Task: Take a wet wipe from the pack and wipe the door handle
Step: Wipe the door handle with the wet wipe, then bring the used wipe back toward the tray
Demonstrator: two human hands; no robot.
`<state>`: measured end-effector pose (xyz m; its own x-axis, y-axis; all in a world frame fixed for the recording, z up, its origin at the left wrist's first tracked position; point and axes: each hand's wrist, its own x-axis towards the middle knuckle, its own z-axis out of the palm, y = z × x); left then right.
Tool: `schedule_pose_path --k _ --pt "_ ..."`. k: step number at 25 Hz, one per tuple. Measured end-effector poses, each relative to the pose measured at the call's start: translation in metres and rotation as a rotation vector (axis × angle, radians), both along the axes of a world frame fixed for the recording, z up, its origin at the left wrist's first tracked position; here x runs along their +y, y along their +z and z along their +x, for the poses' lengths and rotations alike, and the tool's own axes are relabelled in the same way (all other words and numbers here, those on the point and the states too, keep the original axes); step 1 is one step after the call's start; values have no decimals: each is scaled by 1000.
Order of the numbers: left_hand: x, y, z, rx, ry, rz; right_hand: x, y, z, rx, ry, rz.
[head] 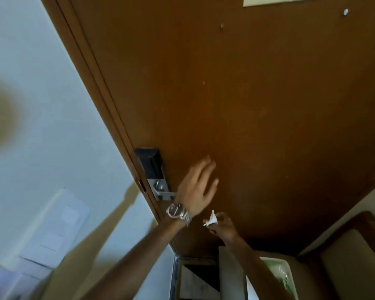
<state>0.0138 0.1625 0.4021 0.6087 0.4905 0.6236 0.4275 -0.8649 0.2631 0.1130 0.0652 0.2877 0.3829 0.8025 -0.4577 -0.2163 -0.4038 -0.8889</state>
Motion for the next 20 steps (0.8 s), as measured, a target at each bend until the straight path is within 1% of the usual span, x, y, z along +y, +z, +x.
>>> schedule_pose_path --k 1,2,4,6,8,10,11,13,14,18,19,20 --pt "-22 -43 -1 44 -18 -117 -13 -13 11 -96 21 -13" --pt "-44 -83 1 104 -6 -289 -28 -28 20 -145 35 -39" --pt "-72 -141 0 241 56 -670 -57 -51 31 -171 33 -143" --pt "-89 -193 14 324 67 -1012 -80 -88 44 -163 16 -244" --pt "-106 -235 35 363 13 -1216 -100 -131 55 -198 44 -344" --pt "-121 -274 57 370 -12 -1336 -116 -170 66 -237 59 -394" --pt "-125 -294 68 375 2 -1363 -122 -185 72 -240 50 -414" --pt "-136 -344 89 383 71 -1431 -134 -225 86 -196 -8 -452" --pt "-140 -362 96 356 117 -1467 -140 -240 92 -164 -30 -467" --pt "-153 -439 122 301 237 -1464 -153 -305 120 -99 -125 -487" --pt "-152 -459 129 291 260 -1474 -153 -321 125 -100 -164 -473" --pt "-151 -476 134 281 280 -1490 -154 -336 129 -141 -189 -454"
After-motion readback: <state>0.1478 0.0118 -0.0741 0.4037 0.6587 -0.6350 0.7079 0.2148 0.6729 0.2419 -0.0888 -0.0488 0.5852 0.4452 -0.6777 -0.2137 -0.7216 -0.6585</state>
